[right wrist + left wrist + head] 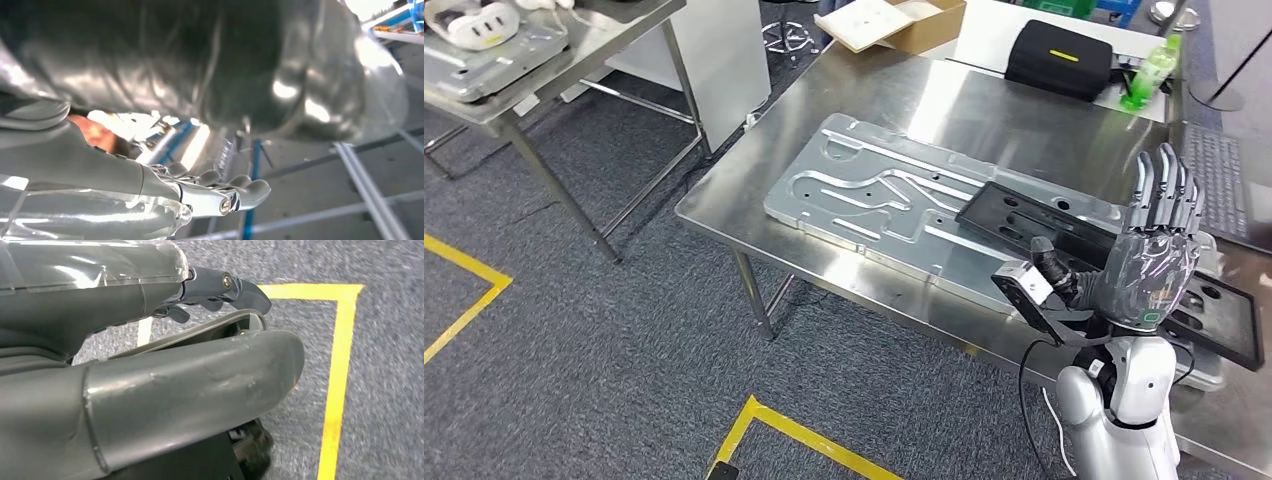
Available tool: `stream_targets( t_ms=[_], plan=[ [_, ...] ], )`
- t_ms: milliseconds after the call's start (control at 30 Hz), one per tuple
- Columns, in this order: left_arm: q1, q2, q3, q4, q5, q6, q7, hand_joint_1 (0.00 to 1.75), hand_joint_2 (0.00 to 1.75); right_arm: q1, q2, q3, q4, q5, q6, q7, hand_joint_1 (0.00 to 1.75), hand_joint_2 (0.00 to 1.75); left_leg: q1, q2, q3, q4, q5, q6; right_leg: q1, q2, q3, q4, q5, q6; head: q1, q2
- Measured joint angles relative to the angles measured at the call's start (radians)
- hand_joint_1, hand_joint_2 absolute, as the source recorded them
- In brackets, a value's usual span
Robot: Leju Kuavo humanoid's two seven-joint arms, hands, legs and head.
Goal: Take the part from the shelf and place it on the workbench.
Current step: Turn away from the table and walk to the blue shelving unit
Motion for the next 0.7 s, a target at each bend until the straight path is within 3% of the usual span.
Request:
stream_targets(
  t_ms=[67, 133, 200, 233, 267, 300, 367, 433, 500, 533, 567, 633, 700],
  plan=[
    [-0.001, 0.000, 0.000, 0.000, 0.000, 0.000, 0.000, 0.00, 0.00, -0.006, -0.001, 0.006, 0.005, 0.000, 0.005, 0.000, 0.00, 0.00, 0.003, -0.018, 0.003, -0.011, 0.008, 0.013, -0.006, 0.036, -0.013, 0.034, -0.027, 0.011, 0.000, 0.000],
    [-0.005, 0.000, 0.001, 0.000, -0.001, 0.001, 0.001, 0.00, 0.00, -0.009, -0.003, 0.009, 0.012, 0.000, 0.006, 0.000, 0.00, 0.00, 0.004, -0.037, 0.004, -0.014, 0.013, 0.020, -0.010, 0.087, -0.061, 0.139, -0.085, 0.017, 0.000, 0.000],
    [-0.008, 0.000, 0.001, 0.000, -0.002, 0.000, 0.002, 0.00, 0.00, -0.009, -0.004, 0.011, 0.021, 0.000, 0.006, 0.000, 0.00, 0.00, 0.004, -0.059, 0.003, -0.013, 0.014, 0.023, -0.011, 0.103, -0.118, 0.249, -0.124, 0.021, 0.000, 0.000],
    [-0.007, 0.000, 0.001, 0.000, -0.003, 0.000, 0.002, 0.00, 0.00, -0.009, -0.004, 0.012, 0.026, 0.000, 0.006, 0.000, 0.00, 0.00, 0.004, -0.072, 0.002, -0.011, 0.013, 0.022, -0.012, 0.104, -0.128, 0.264, -0.116, 0.022, 0.000, 0.000],
    [-0.006, 0.000, 0.001, 0.000, -0.003, 0.000, 0.002, 0.00, 0.00, -0.009, -0.004, 0.013, 0.029, 0.000, 0.006, 0.000, 0.00, 0.00, 0.004, -0.084, 0.002, -0.008, 0.013, 0.022, -0.013, 0.106, -0.123, 0.248, -0.093, 0.022, 0.000, 0.000],
    [-0.006, 0.000, 0.001, 0.000, -0.003, 0.000, 0.003, 0.00, 0.00, -0.009, -0.004, 0.013, 0.031, 0.000, 0.006, 0.000, 0.00, 0.00, 0.005, -0.097, 0.003, -0.006, 0.012, 0.020, -0.016, 0.114, -0.100, 0.194, -0.055, 0.022, 0.000, 0.000],
    [-0.008, 0.000, 0.001, 0.000, -0.004, 0.000, 0.003, 0.00, 0.00, -0.011, -0.004, 0.015, 0.034, 0.000, 0.006, 0.000, 0.00, 0.00, 0.005, -0.122, 0.000, 0.002, 0.009, 0.013, -0.022, 0.153, -0.047, 0.072, -0.001, 0.020, 0.000, 0.000],
    [-0.009, -0.001, 0.001, 0.000, -0.006, 0.000, 0.003, 0.00, 0.00, -0.012, -0.004, 0.016, 0.037, 0.000, 0.006, 0.000, 0.00, 0.00, 0.007, -0.143, -0.008, 0.005, 0.011, 0.000, -0.021, 0.177, -0.023, 0.015, 0.010, 0.015, 0.000, 0.000],
    [-0.006, -0.001, 0.001, 0.000, -0.006, 0.000, 0.004, 0.00, 0.00, -0.015, -0.004, 0.020, 0.039, 0.001, 0.006, 0.000, 0.00, 0.00, 0.012, -0.160, -0.015, 0.003, 0.015, -0.014, -0.019, 0.160, -0.020, 0.007, 0.013, 0.005, 0.000, 0.000],
    [-0.005, -0.001, 0.001, 0.000, -0.006, 0.000, 0.005, 0.00, 0.00, -0.018, -0.004, 0.022, 0.041, 0.002, 0.006, 0.000, 0.00, 0.00, 0.011, -0.150, -0.018, 0.008, 0.011, -0.020, -0.020, 0.149, -0.017, 0.002, 0.016, -0.002, 0.000, 0.000],
    [-0.004, 0.000, 0.002, 0.000, -0.007, 0.000, 0.006, 0.00, 0.00, -0.020, -0.004, 0.025, 0.042, 0.004, 0.007, 0.000, 0.00, 0.00, 0.010, -0.129, -0.027, 0.027, -0.002, -0.024, -0.021, 0.138, -0.014, -0.004, 0.019, -0.010, -0.001, 0.000],
    [-0.007, 0.000, 0.002, 0.000, -0.009, 0.000, 0.008, 0.00, 0.00, -0.023, -0.004, 0.031, 0.047, 0.011, 0.009, -0.001, 0.00, 0.00, 0.009, -0.073, -0.071, 0.122, -0.056, -0.029, -0.017, 0.111, -0.010, -0.011, 0.022, -0.022, -0.003, 0.000],
    [-0.009, -0.001, 0.002, 0.000, -0.010, 0.000, 0.009, 0.00, 0.00, -0.024, -0.004, 0.039, 0.055, 0.023, 0.012, -0.001, 0.00, 0.00, 0.012, -0.052, -0.127, 0.238, -0.105, -0.033, -0.012, 0.081, -0.010, -0.010, 0.020, -0.027, -0.004, 0.000]
  ],
)
